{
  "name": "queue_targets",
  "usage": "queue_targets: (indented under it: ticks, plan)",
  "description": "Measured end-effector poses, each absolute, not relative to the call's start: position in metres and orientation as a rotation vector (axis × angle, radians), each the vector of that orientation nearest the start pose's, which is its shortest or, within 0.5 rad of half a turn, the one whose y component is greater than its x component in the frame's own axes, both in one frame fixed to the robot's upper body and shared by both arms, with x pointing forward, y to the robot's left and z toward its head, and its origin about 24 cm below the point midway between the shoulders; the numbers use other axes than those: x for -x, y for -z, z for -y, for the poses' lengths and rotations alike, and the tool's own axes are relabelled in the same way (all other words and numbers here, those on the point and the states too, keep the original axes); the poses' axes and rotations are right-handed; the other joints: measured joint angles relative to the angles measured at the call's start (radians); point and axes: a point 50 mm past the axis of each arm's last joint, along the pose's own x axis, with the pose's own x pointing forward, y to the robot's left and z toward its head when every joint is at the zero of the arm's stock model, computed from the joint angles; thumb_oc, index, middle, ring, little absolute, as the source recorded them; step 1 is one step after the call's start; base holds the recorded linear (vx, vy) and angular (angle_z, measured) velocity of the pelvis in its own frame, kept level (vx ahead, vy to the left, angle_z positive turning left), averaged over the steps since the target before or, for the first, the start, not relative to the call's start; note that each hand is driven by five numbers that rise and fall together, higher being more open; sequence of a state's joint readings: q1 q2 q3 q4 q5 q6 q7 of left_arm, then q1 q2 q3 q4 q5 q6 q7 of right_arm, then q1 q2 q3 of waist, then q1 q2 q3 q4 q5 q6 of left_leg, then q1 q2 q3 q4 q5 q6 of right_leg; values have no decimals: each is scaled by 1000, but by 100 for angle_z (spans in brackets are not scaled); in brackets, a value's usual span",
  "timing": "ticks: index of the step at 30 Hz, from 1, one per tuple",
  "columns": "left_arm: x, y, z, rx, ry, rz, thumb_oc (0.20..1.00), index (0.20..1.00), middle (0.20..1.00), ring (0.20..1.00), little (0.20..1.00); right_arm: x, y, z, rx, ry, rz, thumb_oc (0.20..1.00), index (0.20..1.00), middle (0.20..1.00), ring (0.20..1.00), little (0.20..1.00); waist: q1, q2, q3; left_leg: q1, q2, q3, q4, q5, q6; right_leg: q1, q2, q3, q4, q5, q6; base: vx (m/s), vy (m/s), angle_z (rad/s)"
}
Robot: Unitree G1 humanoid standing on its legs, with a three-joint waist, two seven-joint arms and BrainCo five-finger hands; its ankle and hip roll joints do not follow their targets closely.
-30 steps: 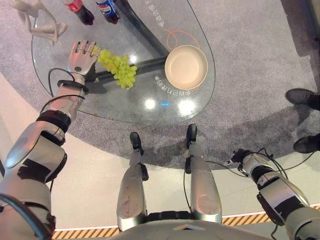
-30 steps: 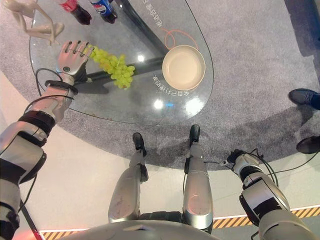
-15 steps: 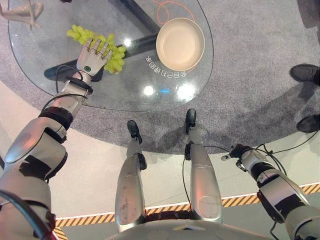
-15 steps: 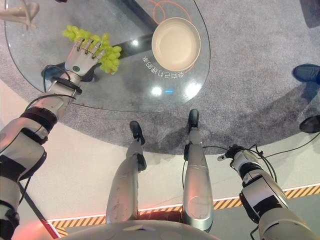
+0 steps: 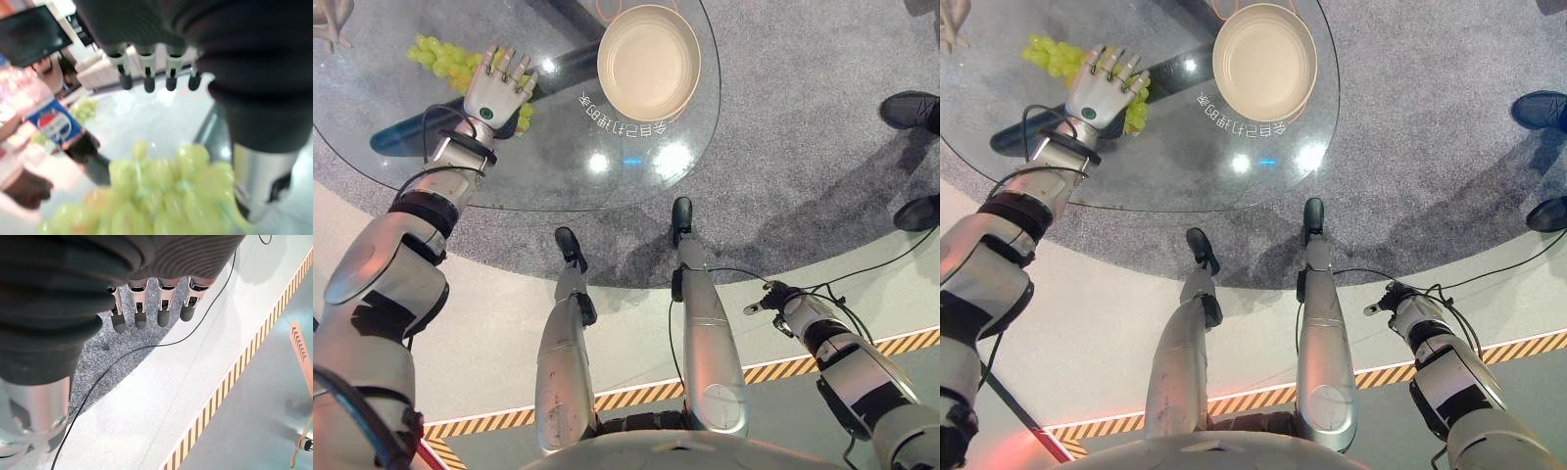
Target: Pick up fruits into the plate
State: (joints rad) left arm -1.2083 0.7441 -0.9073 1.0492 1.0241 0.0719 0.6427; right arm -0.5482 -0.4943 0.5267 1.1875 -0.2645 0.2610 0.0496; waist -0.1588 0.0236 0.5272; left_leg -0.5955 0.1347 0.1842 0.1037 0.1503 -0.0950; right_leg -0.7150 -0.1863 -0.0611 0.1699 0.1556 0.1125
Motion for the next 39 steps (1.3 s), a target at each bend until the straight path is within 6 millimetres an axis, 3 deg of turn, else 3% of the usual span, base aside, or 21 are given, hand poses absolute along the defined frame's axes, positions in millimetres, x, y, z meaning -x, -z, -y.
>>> queue_targets:
  ticks: [10,19,22,34,39]
  plan:
    - [-402,-243,-240,-2285,-457,569,1000,1000,1000,1000,1000,-276,48,286,1063,-84,-943,1000,1000,1000,1000,1000,-16,-4,-2,-27,2,3,35,-18,1,-19,-1,10,11,-3,5,2,3,0]
    - [-407,-233,-260,-2326,-375,187,1000,1000,1000,1000,1000,-273,52,285,1021,-85,-933,1000,1000,1000,1000,1000,-39,-9,-5,-78,1,6,66,-32,4,-66,-4,20,24,-4,5,3,3,0]
    - [-409,-233,-259,-2333,-339,130,1000,1000,1000,1000,1000,-272,53,286,1003,-77,-932,1000,1000,1000,1000,1000,-44,-9,-5,-90,1,6,70,-33,5,-75,-4,20,24,0,1,0,0,0]
    - [-413,-237,-249,-2442,-215,133,1000,1000,1000,1000,1000,-285,36,288,985,-52,-825,1000,1000,1000,1000,1000,-69,-11,-6,-172,6,-2,152,-64,11,-133,-8,25,57,-4,4,10,-7,1]
    - [-413,-238,-240,-2445,-219,291,1000,1000,1000,1000,1000,-284,37,284,977,-63,-813,1000,1000,1000,1000,1000,-67,-21,-9,-189,8,-15,193,-88,4,-155,-11,27,114,-49,4,34,-2,4]
